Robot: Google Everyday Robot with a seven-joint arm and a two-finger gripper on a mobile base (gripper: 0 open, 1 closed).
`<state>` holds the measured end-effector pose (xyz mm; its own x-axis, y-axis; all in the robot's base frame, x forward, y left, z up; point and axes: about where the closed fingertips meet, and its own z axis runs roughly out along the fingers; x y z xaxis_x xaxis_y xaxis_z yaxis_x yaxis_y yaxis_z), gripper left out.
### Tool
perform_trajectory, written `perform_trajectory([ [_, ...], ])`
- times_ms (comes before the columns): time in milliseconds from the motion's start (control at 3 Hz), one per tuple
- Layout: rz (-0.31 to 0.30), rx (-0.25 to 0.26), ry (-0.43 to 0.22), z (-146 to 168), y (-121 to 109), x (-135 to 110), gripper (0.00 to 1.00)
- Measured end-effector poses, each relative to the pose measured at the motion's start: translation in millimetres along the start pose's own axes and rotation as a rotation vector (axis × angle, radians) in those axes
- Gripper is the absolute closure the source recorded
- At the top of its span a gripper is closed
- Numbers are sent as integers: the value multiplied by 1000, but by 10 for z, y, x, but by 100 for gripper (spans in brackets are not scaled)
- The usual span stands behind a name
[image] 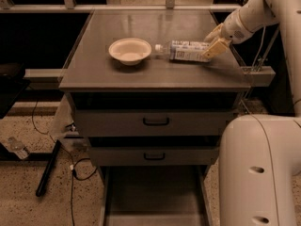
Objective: Place blue plastic bottle into bottom drawer
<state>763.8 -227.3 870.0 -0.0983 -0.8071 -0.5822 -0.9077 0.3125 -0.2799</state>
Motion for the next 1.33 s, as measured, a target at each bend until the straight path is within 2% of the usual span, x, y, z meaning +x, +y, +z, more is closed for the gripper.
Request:
perform_trajectory([
  [333,21,27,-17,-68,-42,59,100],
  [667,43,63,-62,-288,-9,155,100],
  [1000,35,174,-111,-840,53,143,100],
  [1333,50,255,-152,-1256,447,188,100],
])
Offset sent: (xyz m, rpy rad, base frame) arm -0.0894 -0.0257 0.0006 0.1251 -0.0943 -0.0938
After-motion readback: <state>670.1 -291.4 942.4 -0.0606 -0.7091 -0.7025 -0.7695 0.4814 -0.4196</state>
